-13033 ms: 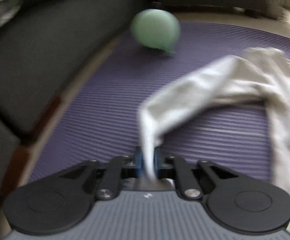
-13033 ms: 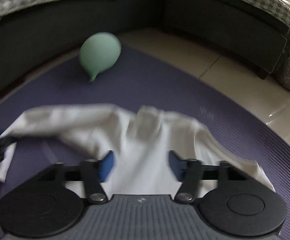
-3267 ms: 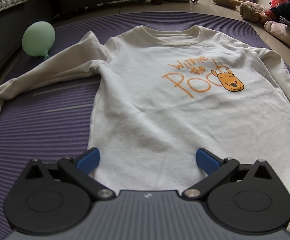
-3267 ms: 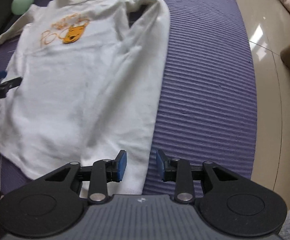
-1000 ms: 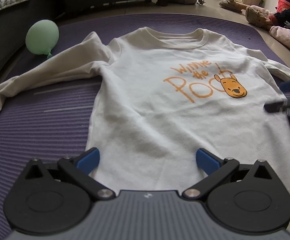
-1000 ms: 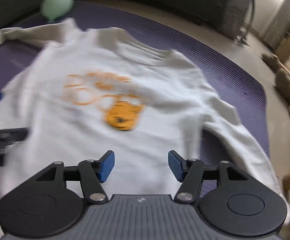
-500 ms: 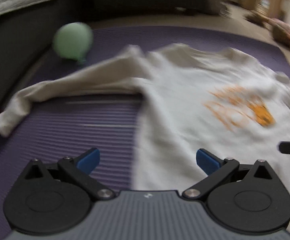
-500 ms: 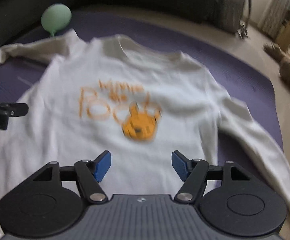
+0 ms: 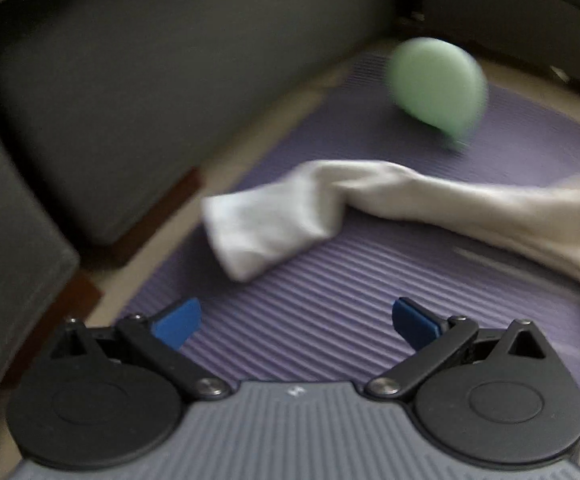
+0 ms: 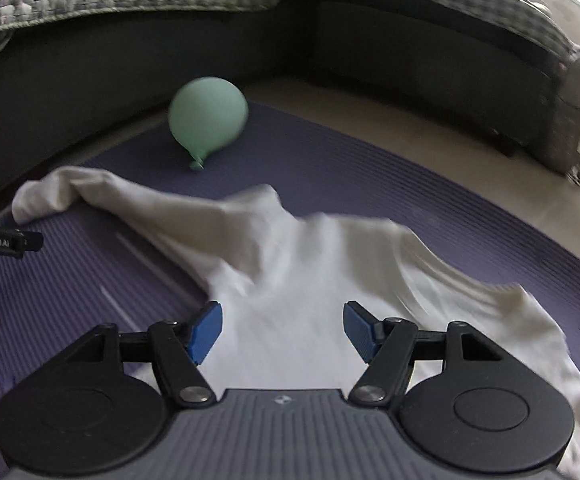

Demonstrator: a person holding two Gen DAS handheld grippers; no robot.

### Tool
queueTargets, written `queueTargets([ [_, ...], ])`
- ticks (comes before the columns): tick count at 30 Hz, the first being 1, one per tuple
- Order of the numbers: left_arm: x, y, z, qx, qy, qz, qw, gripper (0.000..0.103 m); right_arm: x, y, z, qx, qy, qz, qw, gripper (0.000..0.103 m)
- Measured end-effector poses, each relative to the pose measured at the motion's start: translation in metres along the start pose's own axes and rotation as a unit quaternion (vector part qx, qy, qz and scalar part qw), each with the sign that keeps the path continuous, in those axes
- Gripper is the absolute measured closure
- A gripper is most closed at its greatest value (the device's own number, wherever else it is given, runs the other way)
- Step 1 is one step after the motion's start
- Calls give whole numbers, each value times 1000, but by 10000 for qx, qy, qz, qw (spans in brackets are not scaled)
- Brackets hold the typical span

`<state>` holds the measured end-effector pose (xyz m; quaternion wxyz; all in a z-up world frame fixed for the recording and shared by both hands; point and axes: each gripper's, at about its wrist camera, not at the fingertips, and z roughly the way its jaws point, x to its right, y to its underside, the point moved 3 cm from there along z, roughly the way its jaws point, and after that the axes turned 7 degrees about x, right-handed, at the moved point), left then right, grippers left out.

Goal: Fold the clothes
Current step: 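Grasp the shirt hem with both grippers and lift it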

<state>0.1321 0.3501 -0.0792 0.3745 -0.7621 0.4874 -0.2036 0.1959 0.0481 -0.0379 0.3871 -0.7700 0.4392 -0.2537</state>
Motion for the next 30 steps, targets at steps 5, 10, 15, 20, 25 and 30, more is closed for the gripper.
queueTargets([
  [5, -29, -4, 14, 289, 185, -654, 9973, 17, -6, -17, 24, 219, -260, -86, 9994, 36],
  [10, -35, -7, 19, 546, 266, -762, 9952, 35, 15, -42, 38, 428, -368, 421, 9975, 36],
  [15, -46, -5, 21, 684, 388, -989, 9920, 87, 49, -57, 58, 458, -6, 1111, 9928, 39],
  [20, -51, -12, 3, 1041, -262, -938, 9898, 94, 58, -48, 94, -150, 27, 1290, 9915, 57],
  [25, -46, -26, -19, 1586, -880, -393, 9826, 93, 53, -43, 116, -328, 137, 977, 9946, 70],
  [30, -54, -27, -12, 1151, -967, -496, 9874, 86, 46, -49, 123, -266, 598, 572, 9962, 94],
])
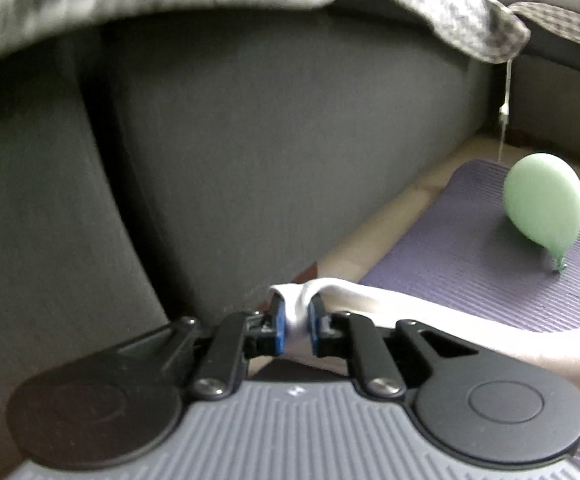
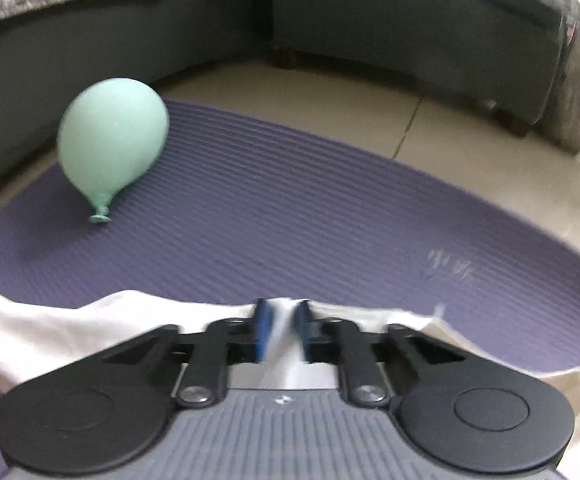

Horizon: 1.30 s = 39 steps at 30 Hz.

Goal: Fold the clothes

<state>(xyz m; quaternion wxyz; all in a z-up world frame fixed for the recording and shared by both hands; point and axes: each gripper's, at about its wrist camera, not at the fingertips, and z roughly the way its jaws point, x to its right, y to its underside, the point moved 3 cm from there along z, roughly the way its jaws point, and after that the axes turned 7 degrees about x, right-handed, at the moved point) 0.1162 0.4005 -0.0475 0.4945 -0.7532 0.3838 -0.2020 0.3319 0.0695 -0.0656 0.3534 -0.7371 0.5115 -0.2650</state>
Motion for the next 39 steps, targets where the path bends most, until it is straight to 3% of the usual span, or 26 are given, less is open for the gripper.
queueTargets([
  [2, -8, -3, -1, -8, -220, -207, 9995, 74, -2, 1, 0, 97, 140, 128, 9998, 90],
  [4, -10, -3, 3, -223, -497, -19, 9985, 54, -7, 3, -3, 90, 104, 153, 9998, 78],
  [5, -11, -1, 4, -304, -525, 10, 9982, 47, -9, 3, -4, 92, 59, 169, 9998, 66],
  [6, -12, 0, 6, -366, -530, -9, 9979, 37, -13, 2, -6, 108, -41, 175, 9998, 64],
  [9, -24, -1, 6, -453, -445, -474, 9969, 35, -31, -4, -16, 177, -405, 44, 9990, 64],
  [15, -27, 3, 10, -672, -486, -576, 9949, 32, -103, -18, -36, 366, -1449, -664, 9865, 67],
  [16, -28, 6, 11, -719, -493, -632, 9942, 32, -124, -19, -39, 292, -1817, -833, 9794, 69],
  [18, -29, 10, 12, -798, -504, -752, 9927, 36, -153, -19, -42, 200, -2239, -1137, 9678, 90],
  [19, -32, 11, 12, -822, -512, -842, 9917, 42, -175, -18, -43, 161, -2469, -1423, 9584, 91],
  [23, -38, 15, 16, -1015, -481, -1116, 9874, 42, -234, -15, -40, 186, -2881, -2058, 9351, 91],
  [27, -43, 14, 16, -1104, -417, -1160, 9862, 41, -269, -10, -25, -46, -2984, -2386, 9241, 89],
  [30, -45, 13, 15, -1101, -394, -1127, 9867, 39, -275, -7, -14, -100, -2889, -2392, 9270, 80],
  [35, -48, 15, 16, -1188, -296, -1331, 9835, 37, -267, -8, -7, -214, -2928, -2019, 9344, 83],
  [39, -47, 15, 14, -1216, -214, -1395, 9825, 36, -274, -4, -10, -159, -2907, -2233, 9303, 82],
])
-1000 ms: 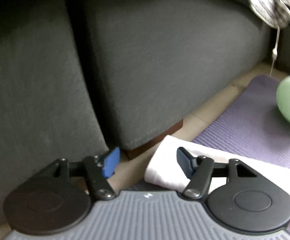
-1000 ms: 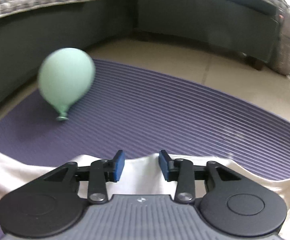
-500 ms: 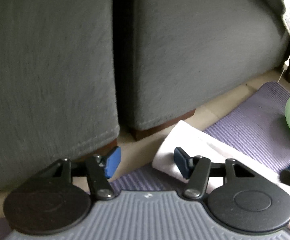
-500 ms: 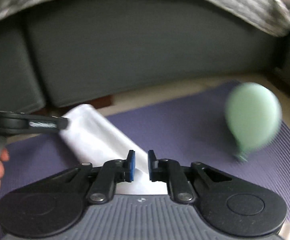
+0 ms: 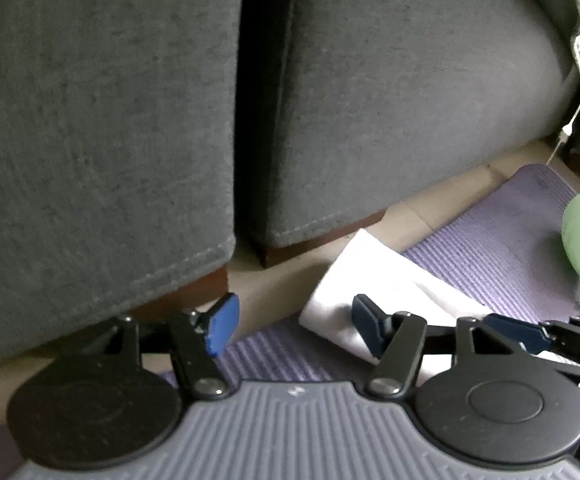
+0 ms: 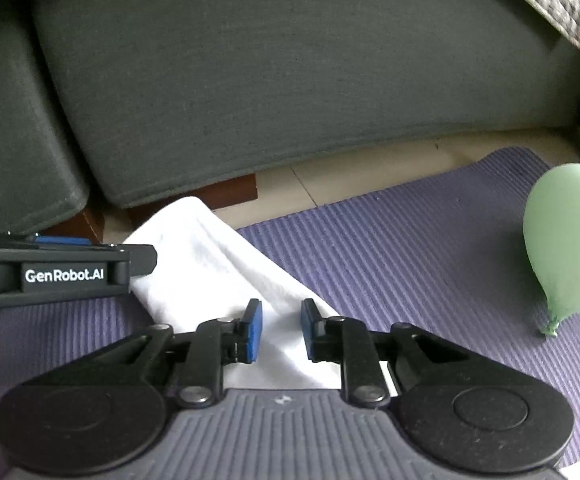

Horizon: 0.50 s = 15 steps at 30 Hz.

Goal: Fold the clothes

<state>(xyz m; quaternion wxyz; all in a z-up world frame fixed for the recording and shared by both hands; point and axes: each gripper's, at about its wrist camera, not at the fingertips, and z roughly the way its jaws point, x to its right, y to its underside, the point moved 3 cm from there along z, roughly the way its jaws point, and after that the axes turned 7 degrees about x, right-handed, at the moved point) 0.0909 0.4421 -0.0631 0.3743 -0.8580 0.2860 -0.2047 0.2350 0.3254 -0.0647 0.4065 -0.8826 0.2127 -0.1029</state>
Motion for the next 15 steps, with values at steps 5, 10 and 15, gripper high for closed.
queueTargets([
  [5, -2, -2, 0, -34, 32, -70, 10000, 35, -7, 1, -6, 31, -24, -263, 9996, 100],
  [10, -6, -7, -3, -31, 21, -132, 9999, 34, -5, 0, -12, 100, -10, -101, 9999, 103],
  [15, -7, -8, -7, -20, 41, -169, 9998, 33, 3, -15, -25, 366, 38, -81, 9993, 103],
])
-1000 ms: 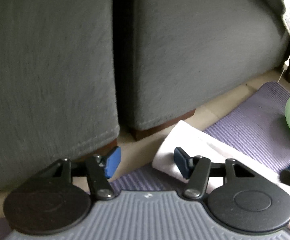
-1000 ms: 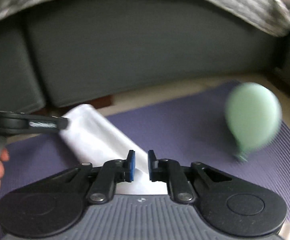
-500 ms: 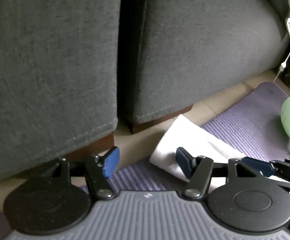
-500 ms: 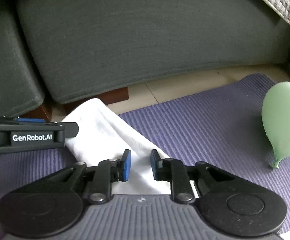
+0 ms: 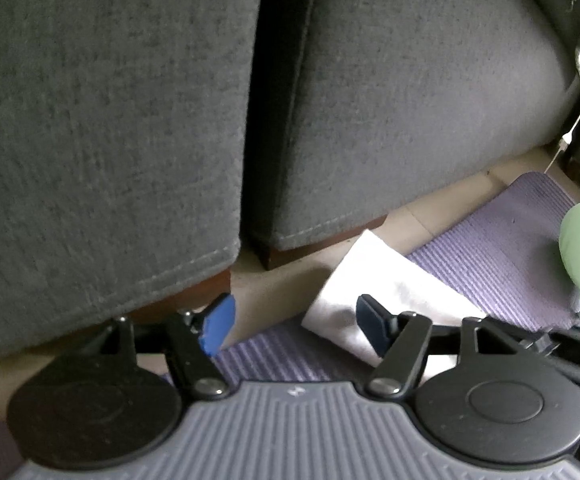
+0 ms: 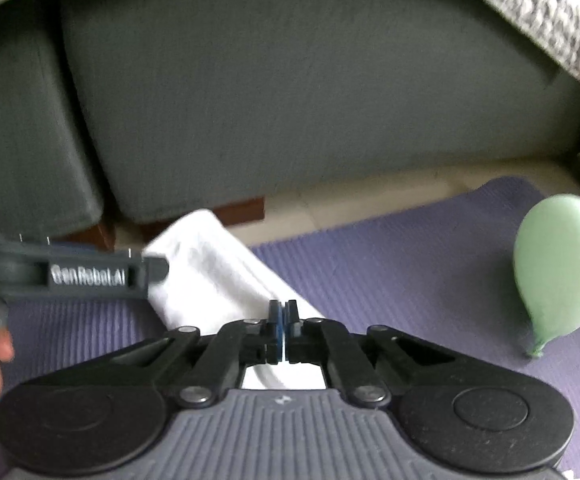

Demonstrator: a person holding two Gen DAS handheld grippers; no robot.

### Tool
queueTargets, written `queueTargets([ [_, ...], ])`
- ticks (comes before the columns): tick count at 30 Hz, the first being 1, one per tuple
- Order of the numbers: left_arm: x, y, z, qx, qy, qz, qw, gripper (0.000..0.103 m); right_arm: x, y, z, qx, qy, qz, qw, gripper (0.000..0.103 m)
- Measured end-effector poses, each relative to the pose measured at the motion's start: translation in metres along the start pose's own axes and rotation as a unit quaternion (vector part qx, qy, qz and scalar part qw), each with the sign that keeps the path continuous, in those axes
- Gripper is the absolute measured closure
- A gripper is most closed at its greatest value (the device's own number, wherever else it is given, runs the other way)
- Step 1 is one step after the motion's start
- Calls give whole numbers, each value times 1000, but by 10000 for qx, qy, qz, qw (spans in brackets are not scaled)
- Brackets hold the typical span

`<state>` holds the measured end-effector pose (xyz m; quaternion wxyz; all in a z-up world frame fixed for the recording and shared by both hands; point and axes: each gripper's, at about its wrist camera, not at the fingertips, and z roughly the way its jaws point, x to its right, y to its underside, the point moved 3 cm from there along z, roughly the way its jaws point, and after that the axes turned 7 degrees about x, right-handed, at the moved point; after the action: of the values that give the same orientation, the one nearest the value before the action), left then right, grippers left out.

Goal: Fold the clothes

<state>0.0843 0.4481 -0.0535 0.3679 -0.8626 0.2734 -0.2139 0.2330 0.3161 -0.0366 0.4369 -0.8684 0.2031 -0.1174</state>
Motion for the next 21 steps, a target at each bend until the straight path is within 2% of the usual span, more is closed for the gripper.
queueTargets([
  [6, 4, 1, -3, 3, 85, 45, 10000, 32, 17, -18, 17, 5, 335, -225, 9992, 103],
  [10, 7, 3, -3, -10, 142, 59, 9999, 29, 27, -17, 47, -250, 524, -219, 9981, 103],
  [11, 8, 3, -2, -13, 154, 81, 9998, 29, 29, -15, 52, -293, 574, -192, 9977, 97],
  [12, 10, 3, -2, -17, 169, 113, 9998, 29, 29, -14, 53, -290, 655, -157, 9973, 83],
  [14, 12, 4, -1, -42, 223, 186, 9996, 28, 33, -14, 46, -192, 811, -53, 9965, 65],
  [17, 15, 5, 2, -40, 340, 160, 9993, 24, 54, -14, 9, -5, 868, 20, 9962, 64],
  [21, 14, 4, 9, 76, 503, 204, 9985, 23, 91, 2, -45, -32, 1203, 89, 9927, 55],
])
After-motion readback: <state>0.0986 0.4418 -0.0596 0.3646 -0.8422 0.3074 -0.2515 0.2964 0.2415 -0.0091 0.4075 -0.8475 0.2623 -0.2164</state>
